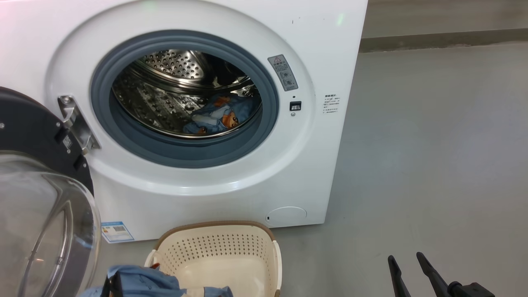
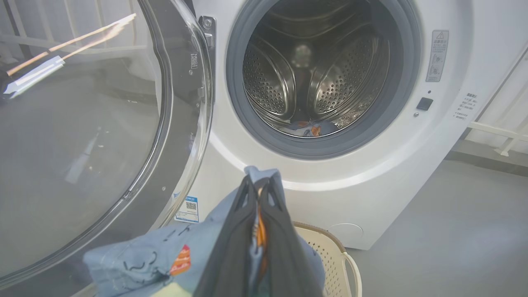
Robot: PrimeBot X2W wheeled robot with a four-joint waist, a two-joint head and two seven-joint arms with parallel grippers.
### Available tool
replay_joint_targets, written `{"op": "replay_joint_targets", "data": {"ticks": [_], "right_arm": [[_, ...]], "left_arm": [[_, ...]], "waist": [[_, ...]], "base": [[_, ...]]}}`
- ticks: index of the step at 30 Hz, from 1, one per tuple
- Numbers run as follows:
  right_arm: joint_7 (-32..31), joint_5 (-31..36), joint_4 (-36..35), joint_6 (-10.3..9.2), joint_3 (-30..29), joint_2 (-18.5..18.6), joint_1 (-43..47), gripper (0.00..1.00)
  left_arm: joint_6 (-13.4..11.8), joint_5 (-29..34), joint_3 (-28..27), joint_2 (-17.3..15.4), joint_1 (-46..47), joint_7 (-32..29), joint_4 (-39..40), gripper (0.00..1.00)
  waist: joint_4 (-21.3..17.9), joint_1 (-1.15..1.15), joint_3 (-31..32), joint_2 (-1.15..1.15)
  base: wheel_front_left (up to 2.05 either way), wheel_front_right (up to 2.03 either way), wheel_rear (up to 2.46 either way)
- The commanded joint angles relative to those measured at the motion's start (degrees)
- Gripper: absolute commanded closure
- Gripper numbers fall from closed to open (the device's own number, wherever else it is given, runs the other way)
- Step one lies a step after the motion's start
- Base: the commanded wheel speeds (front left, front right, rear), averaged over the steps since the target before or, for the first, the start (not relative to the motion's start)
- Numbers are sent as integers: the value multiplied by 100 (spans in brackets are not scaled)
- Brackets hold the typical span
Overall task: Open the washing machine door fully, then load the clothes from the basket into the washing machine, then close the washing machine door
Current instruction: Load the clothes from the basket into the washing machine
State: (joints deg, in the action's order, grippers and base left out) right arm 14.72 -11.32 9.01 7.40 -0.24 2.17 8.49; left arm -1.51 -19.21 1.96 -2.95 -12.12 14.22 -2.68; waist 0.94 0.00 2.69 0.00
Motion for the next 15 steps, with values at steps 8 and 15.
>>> {"op": "replay_joint_targets", "data": {"ticks": [8, 15], "right_arm": [[28, 123, -103, 9, 145, 71, -1, 0], [28, 106, -109, 9, 151, 71, 15, 0]], "left_arm": [[-7, 203, -213, -3, 21, 77, 504, 100], [-40, 212, -187, 3, -39, 78, 632, 100]], "waist": [[-27, 0, 132, 0], [-27, 0, 167, 0]], "base": [[0, 0, 0], [0, 0, 0]]}}
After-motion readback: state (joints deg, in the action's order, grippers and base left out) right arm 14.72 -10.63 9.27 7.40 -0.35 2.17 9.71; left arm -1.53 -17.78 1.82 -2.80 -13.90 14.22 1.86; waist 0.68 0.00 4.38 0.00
